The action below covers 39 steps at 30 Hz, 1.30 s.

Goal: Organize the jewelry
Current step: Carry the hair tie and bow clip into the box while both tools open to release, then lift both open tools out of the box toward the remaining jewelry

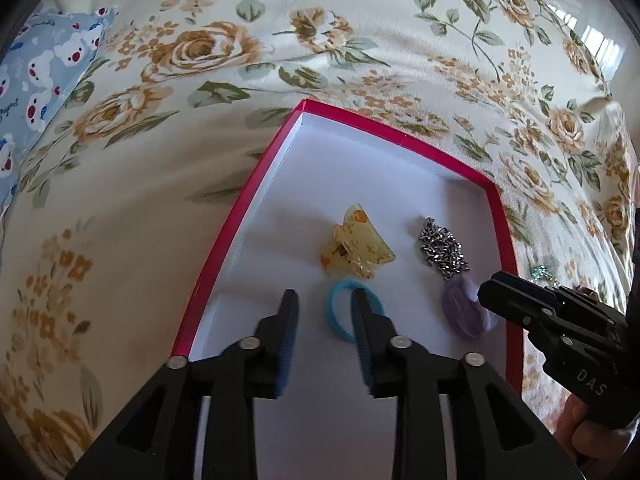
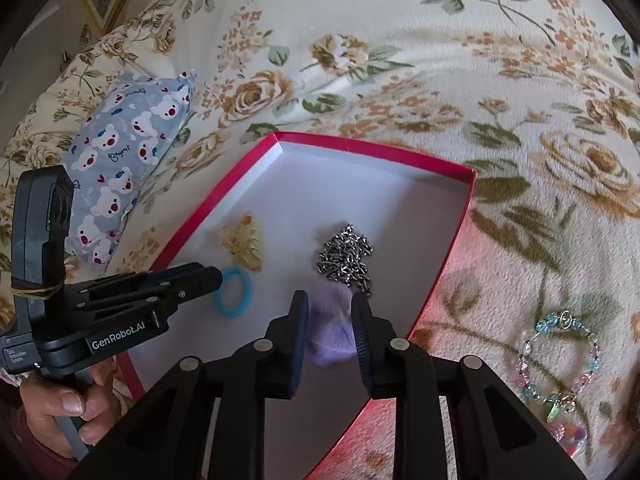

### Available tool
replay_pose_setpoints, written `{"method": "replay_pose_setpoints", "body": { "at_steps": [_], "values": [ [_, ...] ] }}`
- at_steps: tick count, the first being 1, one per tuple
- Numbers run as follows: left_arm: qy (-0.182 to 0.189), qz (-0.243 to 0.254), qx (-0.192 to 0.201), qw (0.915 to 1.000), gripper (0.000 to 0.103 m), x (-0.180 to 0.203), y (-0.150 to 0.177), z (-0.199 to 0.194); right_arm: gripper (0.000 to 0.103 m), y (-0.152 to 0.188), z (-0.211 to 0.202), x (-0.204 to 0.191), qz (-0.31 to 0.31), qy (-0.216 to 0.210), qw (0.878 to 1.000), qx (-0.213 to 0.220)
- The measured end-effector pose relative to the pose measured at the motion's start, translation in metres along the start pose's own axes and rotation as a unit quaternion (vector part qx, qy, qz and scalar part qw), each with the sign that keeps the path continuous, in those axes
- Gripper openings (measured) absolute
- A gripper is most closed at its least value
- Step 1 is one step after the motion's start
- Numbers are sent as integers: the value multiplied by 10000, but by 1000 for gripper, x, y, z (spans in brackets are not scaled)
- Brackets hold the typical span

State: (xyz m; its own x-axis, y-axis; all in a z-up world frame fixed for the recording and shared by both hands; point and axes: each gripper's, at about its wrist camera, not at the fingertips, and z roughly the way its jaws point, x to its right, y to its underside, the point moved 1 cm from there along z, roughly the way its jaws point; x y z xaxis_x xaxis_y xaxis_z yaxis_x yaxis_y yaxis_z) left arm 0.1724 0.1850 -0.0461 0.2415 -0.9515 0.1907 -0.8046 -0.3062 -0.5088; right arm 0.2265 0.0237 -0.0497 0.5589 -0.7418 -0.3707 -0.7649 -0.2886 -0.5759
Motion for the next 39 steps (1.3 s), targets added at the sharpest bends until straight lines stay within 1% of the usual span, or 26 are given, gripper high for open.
{"method": "replay_pose_setpoints", "body": {
  "at_steps": [2, 3, 4, 5, 7, 11, 13, 15, 16, 19, 20, 22, 23, 25, 27, 30, 33, 36, 39],
  "values": [
    [-30, -43, 82, 10000, 52, -2, 3, -8, 29, 1, -4, -1, 7, -10, 10000, 44],
    [-50, -94, 121, 9999, 59, -4, 5, -13, 32, 1, -6, -1, 13, -16, 10000, 69],
    [-61, -145, 151, 9998, 72, -6, 7, -17, 34, 1, -8, -1, 18, -27, 10000, 85],
    [-48, -253, 235, 9994, 79, -8, 9, -24, 34, 2, -11, -1, 29, -18, 9999, 104],
    [120, -457, 415, 9980, 82, -13, 16, -38, 34, 3, -19, 2, 73, -24, 9998, 182],
    [461, -822, 618, 9936, 91, -21, 31, -56, 34, 10, -45, 7, 189, -22, 9988, 455],
    [550, -925, 792, 9910, 93, -23, 40, -65, 40, 14, -60, 10, 201, 6, 9980, 600],
    [491, -993, 1075, 9880, 96, -21, 50, -75, 44, 20, -76, 14, 208, 63, 9970, 747],
    [483, -1003, 1156, 9870, 98, -21, 55, -78, 47, 24, -84, 16, 204, 106, 9965, 800],
    [582, -1052, 1337, 9837, 99, -11, 76, -89, 52, 35, -102, 22, 220, 192, 9954, 916],
    [577, -1025, 1369, 9836, 99, -7, 83, -91, 53, 39, -108, 25, 239, 231, 9948, 963],
    [527, -846, 1445, 9845, 99, 4, 98, -97, 61, 50, -121, 31, 292, 343, 9933, 1065],
    [493, -733, 1460, 9853, 100, 9, 103, -99, 61, 56, -129, 35, 321, 395, 9923, 1133],
    [453, -408, 1386, 9885, 100, 24, 113, -101, 61, 68, -143, 42, 379, 556, 9894, 1286],
    [283, 52, 1235, 9919, 100, 44, 118, -101, 63, 79, -154, 48, 417, 748, 9863, 1411],
    [-270, 488, 1183, 9914, 102, 71, 128, -102, 64, 91, -167, 58, 462, 994, 9827, 1496],
    [-235, 702, 1073, 9915, 102, 91, 136, -101, 64, 103, -177, 68, 521, 1159, 9809, 1472],
    [-332, 1010, 875, 9905, 102, 116, 140, -95, 65, 114, -187, 78, 604, 1309, 9786, 1470],
    [-120, 1125, 784, 9905, 102, 129, 133, -95, 65, 122, -194, 93, 818, 1302, 9774, 1448]
  ]
}}
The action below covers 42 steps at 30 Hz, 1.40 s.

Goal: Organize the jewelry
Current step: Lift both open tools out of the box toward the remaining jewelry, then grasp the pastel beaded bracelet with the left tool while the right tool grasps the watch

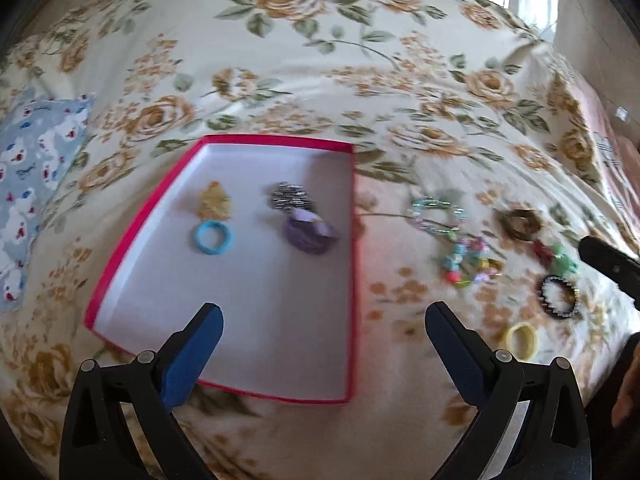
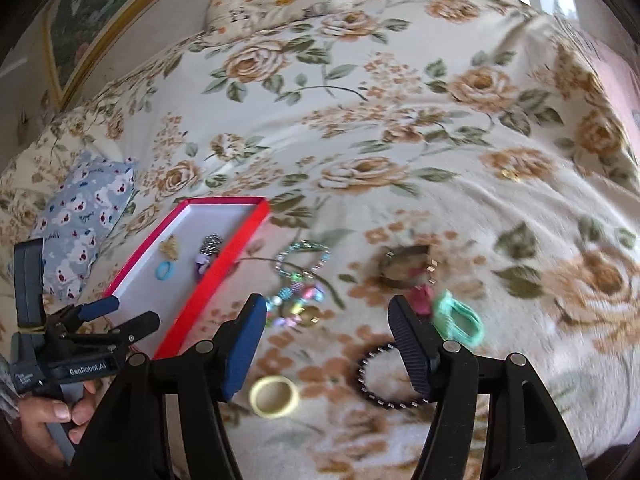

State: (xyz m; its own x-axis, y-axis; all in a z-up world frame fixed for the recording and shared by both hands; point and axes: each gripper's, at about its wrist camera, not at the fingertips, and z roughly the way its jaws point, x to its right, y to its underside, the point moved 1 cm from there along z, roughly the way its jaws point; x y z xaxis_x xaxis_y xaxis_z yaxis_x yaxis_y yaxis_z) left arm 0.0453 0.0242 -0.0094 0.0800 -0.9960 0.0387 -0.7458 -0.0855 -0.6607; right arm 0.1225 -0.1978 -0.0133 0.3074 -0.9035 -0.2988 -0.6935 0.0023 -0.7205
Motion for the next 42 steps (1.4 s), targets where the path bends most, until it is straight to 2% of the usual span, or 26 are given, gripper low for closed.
{"method": "replay_pose_setpoints", "body": {
  "at_steps": [5, 10, 21, 29, 33, 36, 42],
  "values": [
    [516, 178, -192, 9983, 102, 0, -28, 8, 65, -2, -1, 24, 228, 214, 9995, -107],
    [603, 479, -224, 9968, 102, 9, -49, 20, 65, -7, -2, 41, 404, 285, 9987, -111],
    [871, 627, -408, 9934, 100, 34, -86, 69, 65, -23, 19, 56, 463, 292, 9981, -286],
    [1022, 1094, -753, 9859, 73, 64, -107, 120, 63, -40, 50, 69, 511, 304, 9969, -518],
    [1072, 1345, -967, 9803, 66, 81, -111, 148, 53, -42, 66, 75, 543, 332, 9957, -680],
    [1105, 1340, -1055, 9791, 59, 88, -114, 165, 46, -43, 75, 81, 591, 361, 9947, -754],
    [1143, 1576, -1355, 9715, 44, 106, -109, 202, 44, -43, 93, 85, 595, 391, 9933, -909]
  ]
}}
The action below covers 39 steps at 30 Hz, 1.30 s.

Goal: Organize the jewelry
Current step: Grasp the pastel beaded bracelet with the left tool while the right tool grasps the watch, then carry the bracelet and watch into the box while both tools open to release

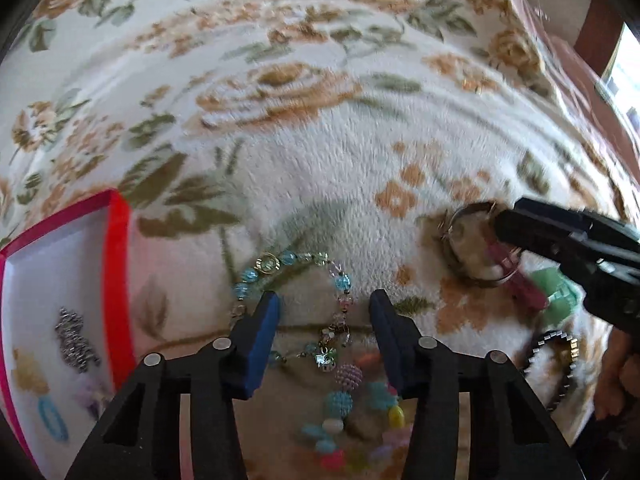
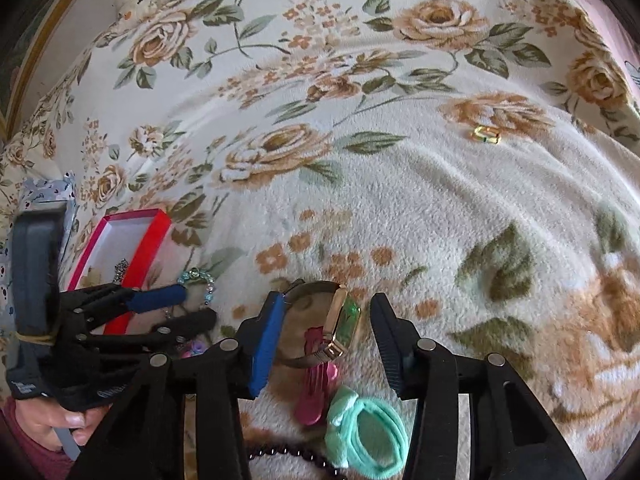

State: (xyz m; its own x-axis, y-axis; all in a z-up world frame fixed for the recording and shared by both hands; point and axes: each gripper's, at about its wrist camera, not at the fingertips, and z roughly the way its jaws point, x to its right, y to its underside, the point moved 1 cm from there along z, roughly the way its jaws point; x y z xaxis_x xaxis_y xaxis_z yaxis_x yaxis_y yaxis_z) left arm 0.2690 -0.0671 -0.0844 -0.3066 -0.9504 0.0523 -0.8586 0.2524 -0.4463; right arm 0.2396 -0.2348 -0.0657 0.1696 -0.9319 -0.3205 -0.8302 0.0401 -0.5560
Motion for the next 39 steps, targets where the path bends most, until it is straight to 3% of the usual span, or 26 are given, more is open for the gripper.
{"method": "replay_pose_setpoints", "body": {
  "at_steps": [1, 2, 4, 6, 9, 20, 39],
  "values": [
    [-2, 73, 91, 9999, 36, 2, -1, 0, 40, 0, 3, 0, -12, 10, 10000, -26],
    [29, 115, 117, 9999, 19, 2, -2, 1, 37, 1, 6, -1, -40, 38, 10000, -56],
    [178, 76, 124, 9997, 8, -1, -4, 3, 19, 2, 11, -1, -76, 131, 9998, -105],
    [226, 49, 164, 9996, 7, -4, -4, 2, 10, 3, 14, 2, -57, 201, 9997, -114],
    [274, 32, 286, 9992, 7, -6, -1, -5, 7, 3, 10, 3, -32, 220, 9998, -10],
    [626, -443, 720, 9944, 7, -32, 21, -72, 7, -2, -21, -25, -241, -61, 9992, 327],
    [331, -1432, 1355, 9798, 7, -102, 108, -182, 7, 15, -27, -142, -1106, -914, 9894, 229]
  ]
}}
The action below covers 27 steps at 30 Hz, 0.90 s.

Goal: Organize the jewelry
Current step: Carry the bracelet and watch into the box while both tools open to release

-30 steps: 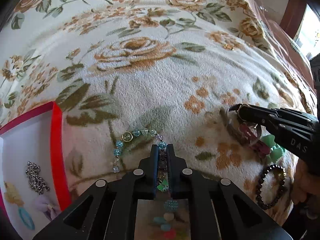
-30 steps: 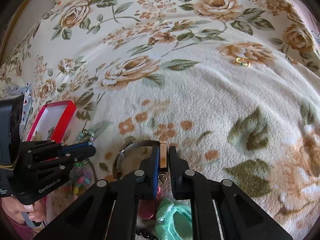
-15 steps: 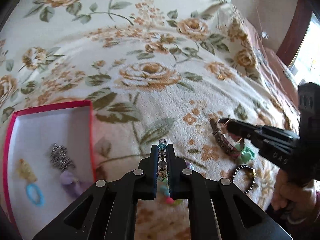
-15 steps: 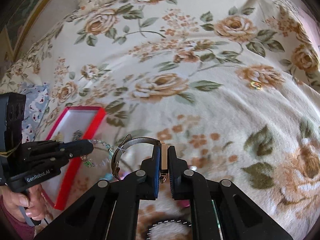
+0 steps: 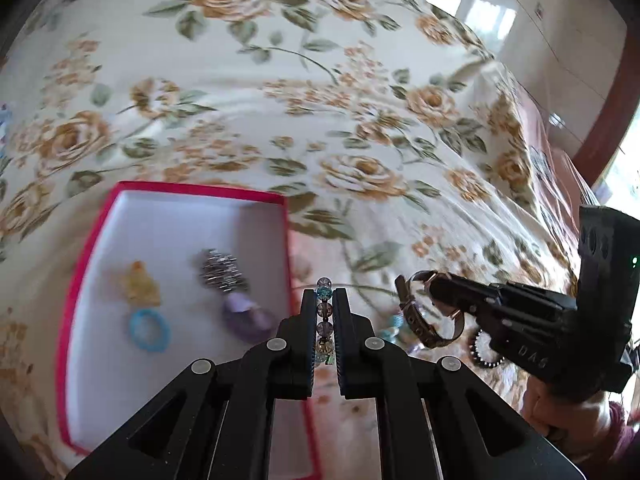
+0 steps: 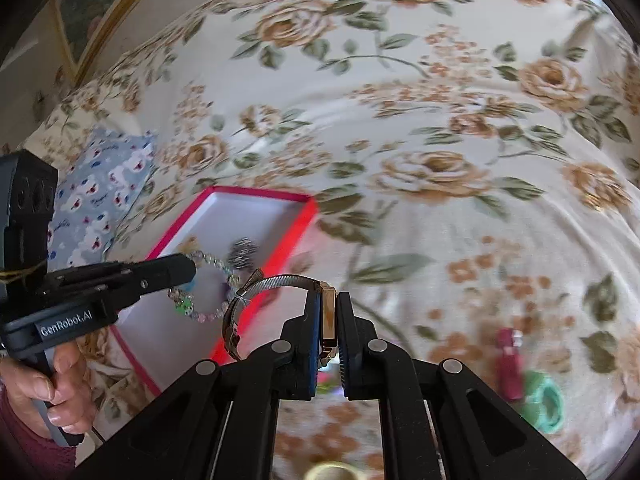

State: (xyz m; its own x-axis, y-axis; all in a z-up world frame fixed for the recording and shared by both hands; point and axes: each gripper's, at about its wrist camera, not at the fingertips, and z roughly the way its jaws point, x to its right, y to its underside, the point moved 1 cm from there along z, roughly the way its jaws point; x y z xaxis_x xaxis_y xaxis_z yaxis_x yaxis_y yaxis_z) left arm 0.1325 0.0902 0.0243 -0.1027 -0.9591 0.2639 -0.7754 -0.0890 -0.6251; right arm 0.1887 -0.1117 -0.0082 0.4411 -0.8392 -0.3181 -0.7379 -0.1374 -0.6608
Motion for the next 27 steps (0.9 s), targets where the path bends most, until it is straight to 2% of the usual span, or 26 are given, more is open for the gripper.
{"method": "replay_pose_setpoints", "body": {
  "at_steps": [4, 12, 20, 27],
  "values": [
    [-201, -170, 60, 9996, 7, -19, 8, -18, 7, -1, 10, -25, -184, -183, 9996, -57],
    [-370, -482, 127, 9981, 7, -50, 22, -42, 7, -2, 33, -67, -490, -395, 9978, -185],
    [-470, -711, 87, 9963, 7, -77, 22, -30, 7, -1, 61, -97, -815, -424, 9950, -391],
    [-552, -929, -48, 9941, 7, -104, 21, -8, 7, 2, 86, -107, -1100, -170, 9927, -471]
  ]
}}
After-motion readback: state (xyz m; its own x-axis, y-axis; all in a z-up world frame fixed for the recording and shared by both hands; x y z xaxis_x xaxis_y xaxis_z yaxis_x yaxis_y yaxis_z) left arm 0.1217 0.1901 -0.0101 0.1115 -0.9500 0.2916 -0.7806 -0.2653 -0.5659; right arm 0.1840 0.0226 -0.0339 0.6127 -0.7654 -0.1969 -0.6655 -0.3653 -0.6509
